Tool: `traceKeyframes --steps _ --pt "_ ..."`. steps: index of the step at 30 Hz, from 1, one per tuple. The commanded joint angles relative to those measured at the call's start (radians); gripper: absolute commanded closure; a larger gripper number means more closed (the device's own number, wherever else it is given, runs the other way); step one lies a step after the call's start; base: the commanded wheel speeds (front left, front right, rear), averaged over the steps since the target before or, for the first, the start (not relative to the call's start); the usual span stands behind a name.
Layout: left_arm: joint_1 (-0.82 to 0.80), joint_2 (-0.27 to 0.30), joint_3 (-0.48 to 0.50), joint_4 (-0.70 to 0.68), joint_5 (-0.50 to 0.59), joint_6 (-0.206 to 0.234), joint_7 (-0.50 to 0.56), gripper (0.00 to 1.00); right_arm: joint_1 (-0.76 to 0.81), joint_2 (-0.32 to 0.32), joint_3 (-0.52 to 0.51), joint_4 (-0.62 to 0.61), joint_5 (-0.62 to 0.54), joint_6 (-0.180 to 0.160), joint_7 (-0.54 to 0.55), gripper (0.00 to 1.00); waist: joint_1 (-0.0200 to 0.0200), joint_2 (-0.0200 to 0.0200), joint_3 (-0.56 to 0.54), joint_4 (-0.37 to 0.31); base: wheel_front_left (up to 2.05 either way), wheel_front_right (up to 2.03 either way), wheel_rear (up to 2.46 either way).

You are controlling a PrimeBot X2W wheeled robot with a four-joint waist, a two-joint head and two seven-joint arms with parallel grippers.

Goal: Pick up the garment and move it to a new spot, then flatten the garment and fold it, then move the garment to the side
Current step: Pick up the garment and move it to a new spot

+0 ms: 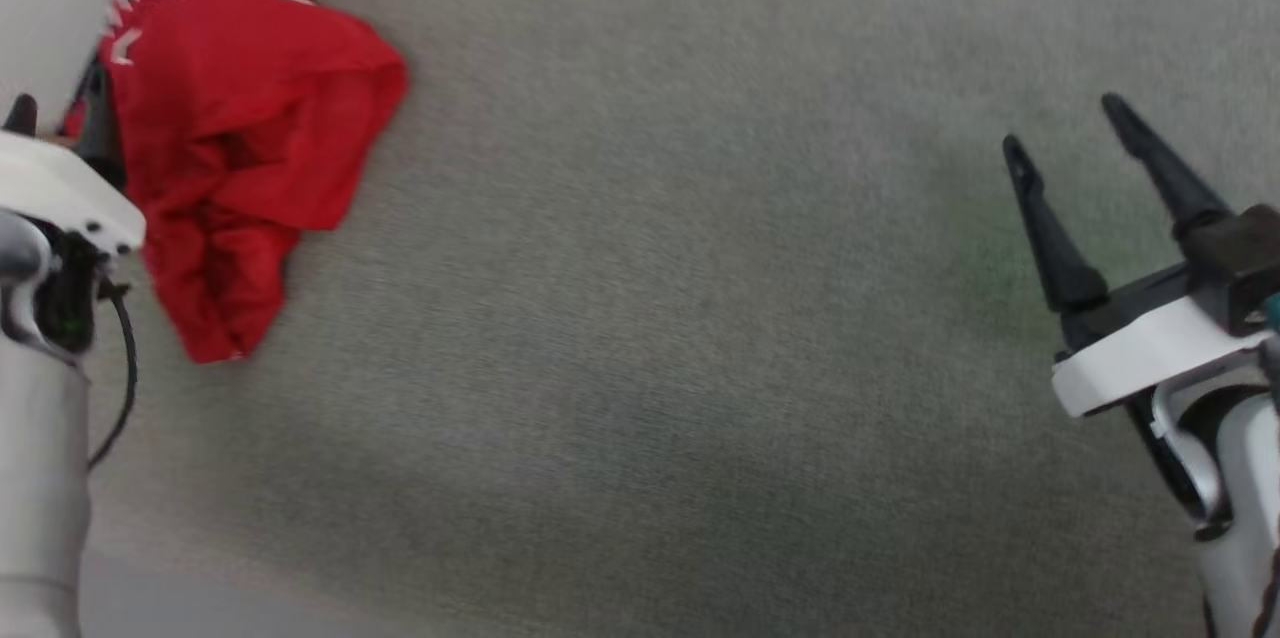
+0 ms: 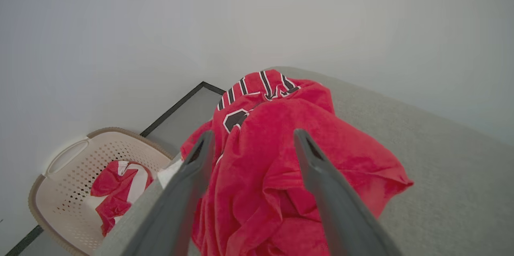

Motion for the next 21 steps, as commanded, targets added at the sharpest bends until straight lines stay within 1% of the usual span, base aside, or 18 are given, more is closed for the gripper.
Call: traceKeyframes --steps 1,5,9,10,12,13,17,21 --pt "-0.047 0.010 -0.004 0.039 -0.013 -0.010 0.016 0.00 -0.017 -0.011 -0.006 -0.019 0.000 0.000 0.009 0.00 0.0000 0.0000 0.080 -0.052 0.00 0.00 0.00" --pt "-0.143 0.015 -0.013 0.157 -0.030 -0.019 0.101 0.00 -0.033 -0.030 -0.014 -0.055 0.000 0.000 0.029 0.00 0.0000 0.0000 0.135 -0.066 0.00 0.00 0.00" --pt "-0.224 0.017 -0.033 0.266 -0.034 -0.021 0.227 0.00 -0.044 -0.041 -0.019 -0.085 0.000 0.000 0.049 0.00 0.0000 0.0000 0.177 -0.074 0.00 0.00 0.00" --pt "-0.240 0.015 -0.031 0.293 -0.043 -0.015 0.261 0.00 -0.048 -0.044 -0.020 -0.092 0.000 0.000 0.056 0.00 0.0000 0.0000 0.186 -0.076 0.00 0.00 0.00" --pt "-0.262 0.015 -0.056 0.343 -0.029 -0.012 0.340 0.00 -0.050 -0.049 -0.019 -0.106 0.001 0.000 0.065 0.00 0.0000 0.0000 0.202 -0.082 0.00 0.00 0.00" --pt "-0.276 0.016 -0.054 0.368 -0.037 -0.003 0.381 0.00 -0.052 -0.052 -0.019 -0.115 0.002 0.000 0.068 0.00 0.0000 0.0000 0.211 -0.084 0.00 0.00 0.00" --pt "-0.274 -0.009 -0.072 0.425 -0.041 0.004 0.496 0.00 -0.066 -0.060 -0.021 -0.139 0.002 0.000 0.084 0.00 0.0000 0.0000 0.240 -0.095 0.00 0.00 0.00" --pt "-0.258 -0.045 -0.084 0.451 -0.044 0.010 0.553 0.00 -0.066 -0.063 -0.028 -0.154 -0.004 0.000 0.094 0.00 0.0000 0.0000 0.257 -0.095 0.00 0.00 0.00"
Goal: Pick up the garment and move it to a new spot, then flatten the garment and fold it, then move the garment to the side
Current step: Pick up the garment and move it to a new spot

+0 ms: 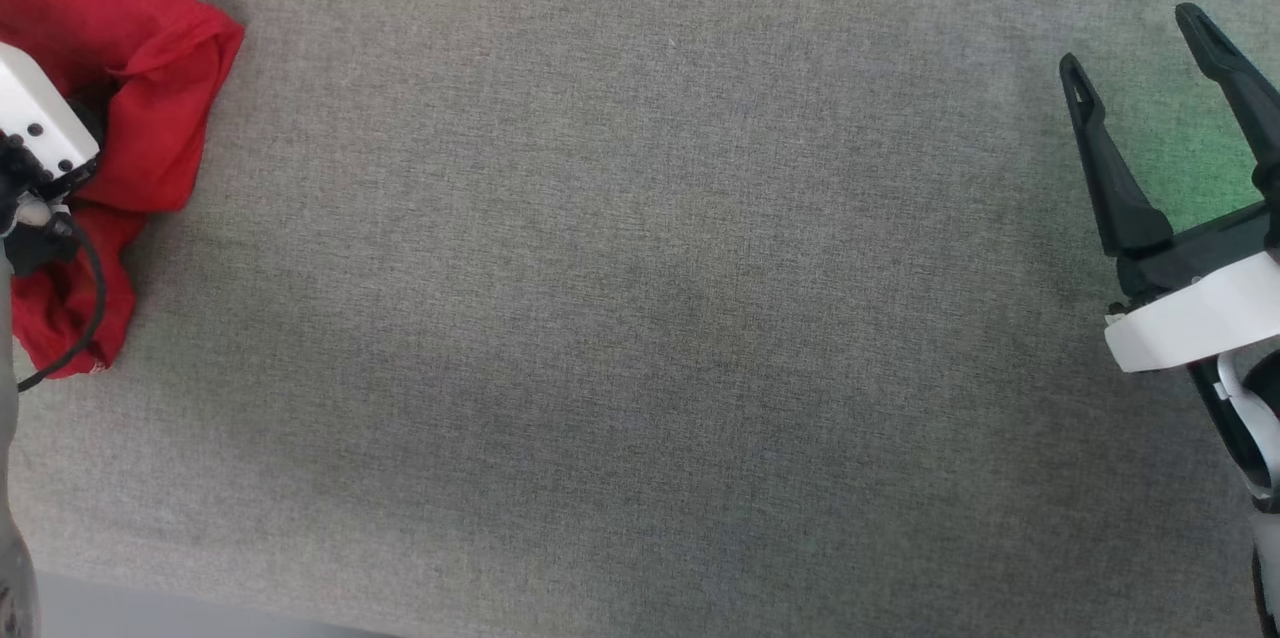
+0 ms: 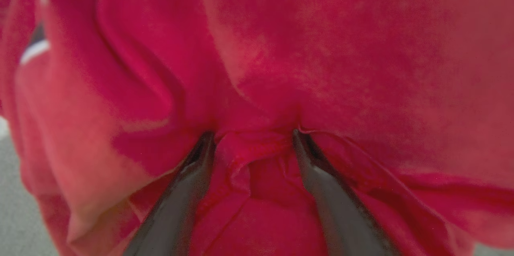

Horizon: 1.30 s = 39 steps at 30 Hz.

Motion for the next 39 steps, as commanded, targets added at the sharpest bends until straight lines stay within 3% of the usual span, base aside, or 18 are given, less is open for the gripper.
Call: traceKeyframes --steps 1,3,4,5,11,23,30,39 --pt "0.080 -0.086 -0.027 0.061 0.007 0.009 0.051 0.00 -0.007 -0.002 -0.002 -0.007 -0.005 0.000 0.005 0.00 0.0000 -0.0001 0.008 0.001 0.00 0.00 0.00" --pt "0.087 -0.094 -0.031 0.067 0.006 0.013 0.060 0.00 -0.007 -0.003 -0.007 -0.010 -0.004 0.000 0.008 0.00 0.0000 -0.0001 0.010 0.003 0.00 0.00 0.00" --pt "0.090 -0.087 -0.037 0.065 0.015 0.012 0.030 0.85 -0.007 -0.002 -0.008 -0.011 -0.004 0.000 0.008 0.00 0.0000 -0.0001 0.010 0.004 0.00 0.00 0.00" --pt "0.092 -0.077 -0.033 0.061 0.011 0.006 0.007 1.00 -0.006 -0.002 -0.007 -0.010 -0.006 0.000 0.009 0.00 0.0000 -0.0001 0.006 0.005 0.00 0.00 0.00" --pt "0.035 0.003 -0.036 -0.010 0.019 -0.031 -0.144 1.00 0.016 0.015 -0.042 0.001 0.007 0.000 -0.011 0.00 0.0000 -0.0001 -0.040 0.035 0.00 0.00 0.00" --pt "-0.034 0.104 -0.142 -0.160 0.084 -0.050 -0.242 1.00 0.054 0.069 -0.057 0.067 0.015 0.000 -0.077 0.00 0.0000 -0.0001 -0.200 0.072 0.00 0.00 0.00" --pt "-0.048 0.157 -0.229 -0.365 0.092 -0.051 -0.175 1.00 0.079 0.114 -0.072 0.117 0.023 0.000 -0.130 0.00 0.0000 -0.0001 -0.309 0.073 0.00 0.00 0.00" --pt "-0.013 0.223 -0.255 -0.677 0.082 -0.029 -0.009 1.00 0.095 0.170 -0.111 0.144 0.016 0.000 -0.178 0.00 0.0000 -0.0001 -0.372 0.018 0.00 0.00 0.00"
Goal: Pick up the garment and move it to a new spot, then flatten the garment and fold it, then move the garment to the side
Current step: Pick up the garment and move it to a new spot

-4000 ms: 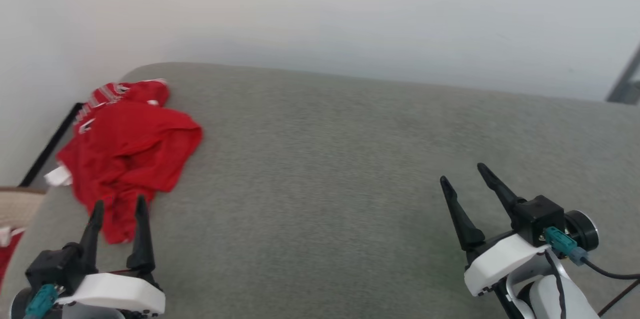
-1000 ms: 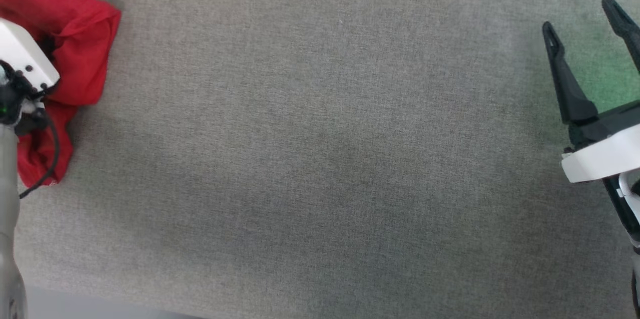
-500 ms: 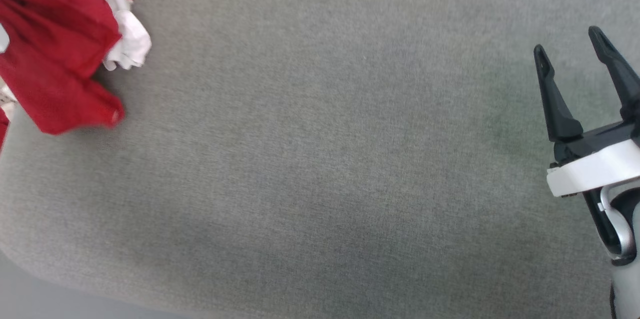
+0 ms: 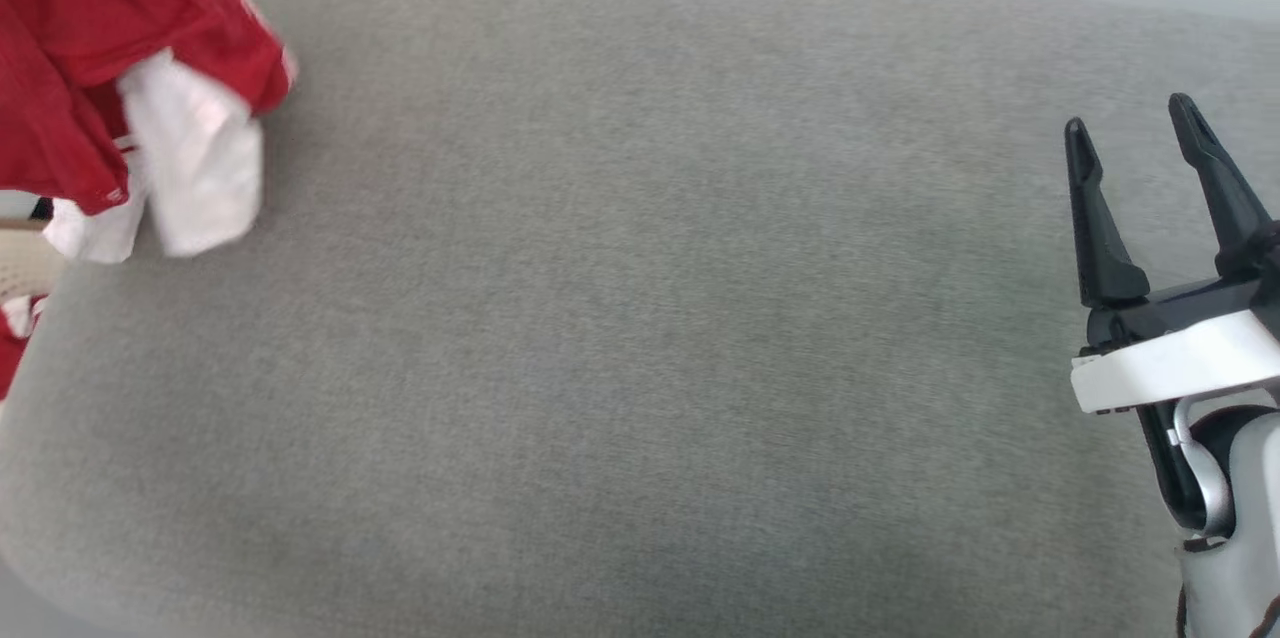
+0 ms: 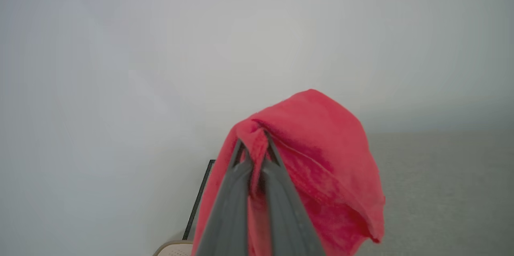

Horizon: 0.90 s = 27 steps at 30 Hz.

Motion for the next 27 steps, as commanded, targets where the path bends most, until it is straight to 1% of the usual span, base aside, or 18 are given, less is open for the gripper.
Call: traceKeyframes --steps 1,8,12,15,16,17,19,21,27 --pt "0.015 0.009 0.000 -0.043 0.001 0.012 0.020 1.00 0.006 0.006 -0.010 0.000 -0.001 0.000 -0.012 0.00 0.0000 0.0000 -0.013 -0.023 0.00 0.00 0.00" --pt "0.071 0.031 -0.026 -0.341 -0.019 0.051 0.174 1.00 0.025 0.036 -0.059 0.008 -0.008 0.000 -0.041 0.00 0.0000 0.0000 -0.027 -0.104 0.00 0.00 0.00" --pt "0.093 0.027 -0.046 -0.489 -0.032 0.070 0.247 1.00 0.039 0.055 -0.088 0.010 -0.012 0.000 -0.053 0.00 0.0000 0.0000 -0.026 -0.160 0.00 0.00 0.00" --pt "0.100 0.017 -0.066 -0.573 -0.039 0.082 0.295 1.00 0.041 0.067 -0.108 0.010 -0.014 0.000 -0.062 0.00 0.0000 0.0000 -0.024 -0.204 0.00 0.00 0.00" --pt "0.100 0.008 -0.074 -0.600 -0.045 0.083 0.308 1.00 0.041 0.072 -0.110 0.011 -0.013 0.000 -0.068 0.00 0.0000 0.0000 -0.022 -0.219 0.00 0.00 0.00" --pt "0.100 0.008 -0.074 -0.600 -0.045 0.083 0.308 1.00 0.041 0.072 -0.110 0.011 -0.013 0.000 -0.068 0.00 0.0000 0.0000 -0.022 -0.219 0.00 0.00 0.00" --pt "0.098 -0.003 -0.096 -0.651 -0.040 0.086 0.334 1.00 0.045 0.082 -0.113 0.014 -0.015 0.000 -0.072 0.00 0.0000 0.0000 -0.017 -0.249 0.00 0.00 0.00" --pt "0.106 -0.027 -0.118 -0.698 -0.057 0.091 0.361 1.00 0.047 0.090 -0.118 0.020 -0.013 0.000 -0.080 0.00 0.0000 0.0000 -0.011 -0.277 0.00 0.00 0.00" --pt "0.184 -0.081 -0.202 -0.782 -0.083 0.128 0.451 1.00 0.056 0.117 -0.107 0.054 -0.004 0.000 -0.101 0.00 0.0000 0.0000 0.007 -0.348 0.00 0.00 0.00"
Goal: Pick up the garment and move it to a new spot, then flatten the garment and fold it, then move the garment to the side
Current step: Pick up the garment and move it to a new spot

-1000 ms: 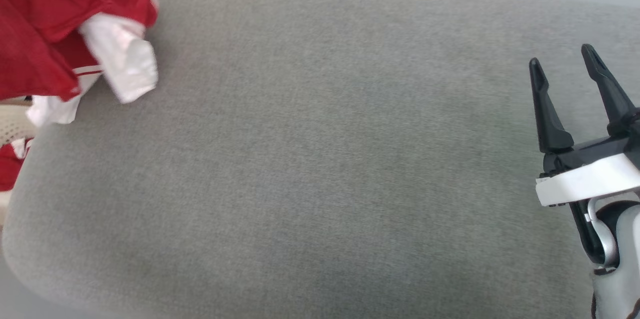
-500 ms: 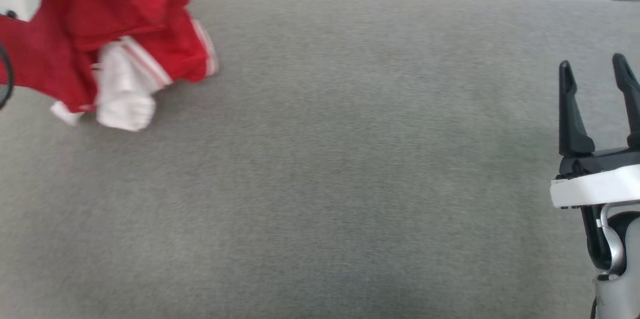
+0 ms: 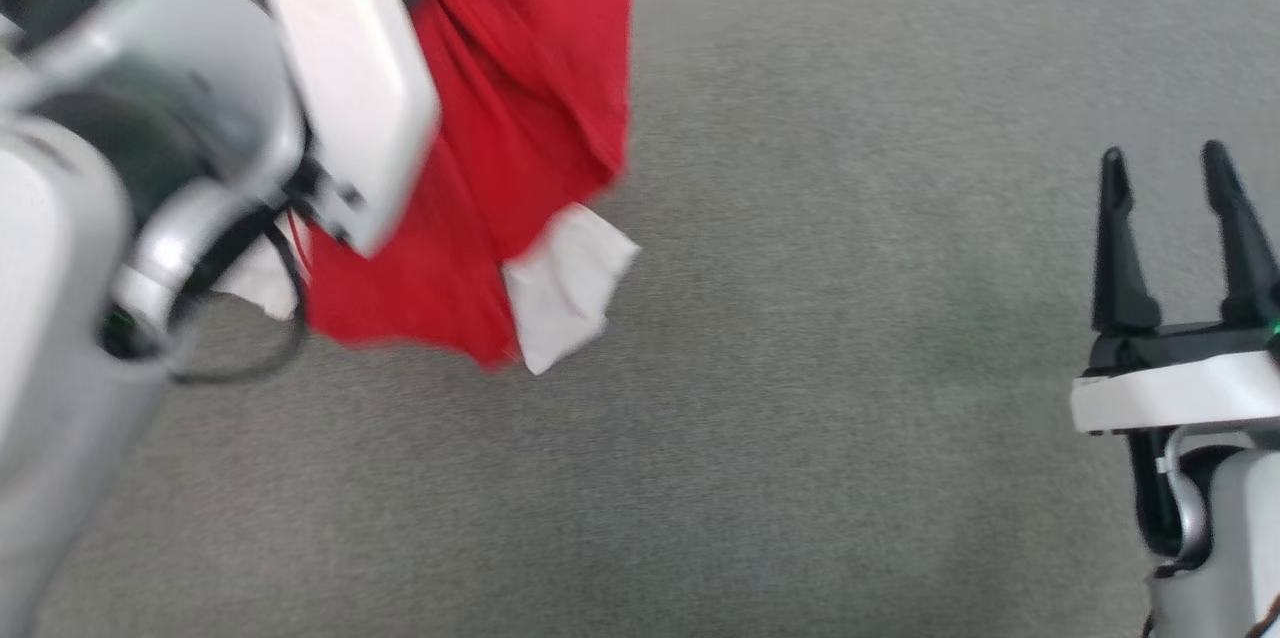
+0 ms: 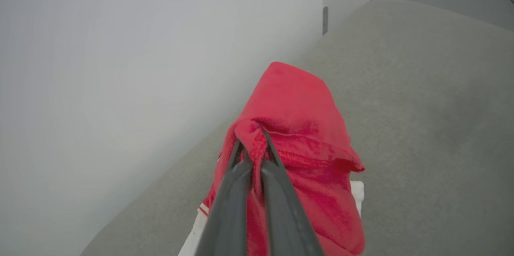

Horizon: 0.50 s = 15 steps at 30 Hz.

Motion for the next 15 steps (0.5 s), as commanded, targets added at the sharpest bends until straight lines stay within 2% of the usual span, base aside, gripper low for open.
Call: traceKeyframes --steps 1,10,15 --pt "0.038 -0.008 -0.019 -0.009 -0.007 0.011 0.009 1.00 0.012 0.011 0.008 0.013 0.007 0.000 -0.011 0.00 0.0000 0.0000 0.014 -0.035 0.00 0.00 0.00" --pt "0.284 -0.042 -0.123 0.058 -0.061 0.057 0.036 1.00 0.003 0.035 0.056 0.092 0.027 0.000 -0.046 0.00 0.0000 0.0000 0.037 -0.095 0.00 0.00 0.00" --pt "0.389 -0.063 -0.157 0.159 -0.095 0.053 0.000 1.00 -0.008 0.037 0.074 0.119 0.031 0.000 -0.057 0.00 0.0000 0.0000 0.044 -0.109 0.00 0.00 0.00"
